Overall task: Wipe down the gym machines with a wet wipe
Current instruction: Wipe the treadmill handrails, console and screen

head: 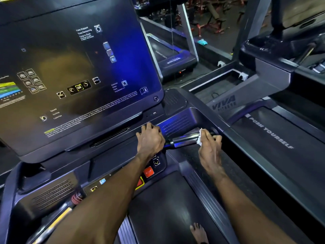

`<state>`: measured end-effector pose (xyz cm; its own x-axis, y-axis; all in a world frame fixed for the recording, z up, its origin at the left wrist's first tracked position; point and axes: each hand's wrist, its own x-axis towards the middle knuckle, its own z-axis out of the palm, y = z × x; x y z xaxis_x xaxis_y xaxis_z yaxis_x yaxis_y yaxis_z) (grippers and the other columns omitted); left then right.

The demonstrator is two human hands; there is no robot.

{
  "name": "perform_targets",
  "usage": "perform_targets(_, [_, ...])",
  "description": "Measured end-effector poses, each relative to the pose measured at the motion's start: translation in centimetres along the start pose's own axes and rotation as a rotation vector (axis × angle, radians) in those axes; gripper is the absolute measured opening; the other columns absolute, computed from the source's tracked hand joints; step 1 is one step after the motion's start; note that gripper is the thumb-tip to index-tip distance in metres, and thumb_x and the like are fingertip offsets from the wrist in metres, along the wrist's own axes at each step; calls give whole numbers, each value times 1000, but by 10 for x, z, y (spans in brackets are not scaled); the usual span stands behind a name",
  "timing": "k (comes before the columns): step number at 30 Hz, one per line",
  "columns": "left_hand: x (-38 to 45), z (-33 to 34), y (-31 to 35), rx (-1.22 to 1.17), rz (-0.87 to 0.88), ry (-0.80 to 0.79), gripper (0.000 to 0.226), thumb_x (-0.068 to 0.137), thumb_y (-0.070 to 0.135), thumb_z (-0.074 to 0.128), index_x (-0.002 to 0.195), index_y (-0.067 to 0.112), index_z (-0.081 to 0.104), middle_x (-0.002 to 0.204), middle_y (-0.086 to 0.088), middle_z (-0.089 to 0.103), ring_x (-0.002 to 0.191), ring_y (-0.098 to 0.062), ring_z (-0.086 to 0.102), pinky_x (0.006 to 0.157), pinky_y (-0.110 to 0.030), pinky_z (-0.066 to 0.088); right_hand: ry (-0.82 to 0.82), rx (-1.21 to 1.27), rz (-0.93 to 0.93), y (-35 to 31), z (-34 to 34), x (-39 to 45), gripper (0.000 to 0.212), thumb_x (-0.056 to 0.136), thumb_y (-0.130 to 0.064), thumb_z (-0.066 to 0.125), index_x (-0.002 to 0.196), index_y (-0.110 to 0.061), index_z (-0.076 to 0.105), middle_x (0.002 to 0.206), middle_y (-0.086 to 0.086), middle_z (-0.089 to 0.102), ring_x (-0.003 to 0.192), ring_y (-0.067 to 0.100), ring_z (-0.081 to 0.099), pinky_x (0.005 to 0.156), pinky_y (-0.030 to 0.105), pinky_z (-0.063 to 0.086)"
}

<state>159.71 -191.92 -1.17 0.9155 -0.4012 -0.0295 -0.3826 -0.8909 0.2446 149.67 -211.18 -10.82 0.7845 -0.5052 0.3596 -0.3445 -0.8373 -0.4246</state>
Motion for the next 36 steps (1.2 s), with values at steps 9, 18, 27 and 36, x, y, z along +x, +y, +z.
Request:
perform_targets(9, [-1,1,1,-14,4,24,27,93,24,43,104,12,65,113,-9,49,110,-29,46,93,-58,40,144,1091,1251,-18,-8,25,23,91,-12,63,71,-1,67,57,2,63,62,23,63,66,35,57])
perform_targets(18, [-1,1,2,16,6,31,28,91,21,43,105,10,65,116,-11,51,111,-31,47,93,-58,40,-119,1443,1331,-80,-15,13,32,109,-35,25,119,-16,50,93,11,58,97,32,59,83,47,50])
perform_targets(27, [-1,1,4,47,1,33,28,90,20,44,105,10,65,114,-10,52,108,-32,48,91,-58,43,59,1682,1413,-78,-15,31,34,107,-40,36,96,-15,56,106,14,65,81,22,61,76,36,53])
perform_targets(36, [0,2,3,54,13,42,28,90,23,45,105,10,65,112,-11,53,109,-32,49,92,-58,42,-481,1822,1348,-118,-15,-4,71,90,-73,42,101,-9,70,97,17,72,88,28,66,89,37,51])
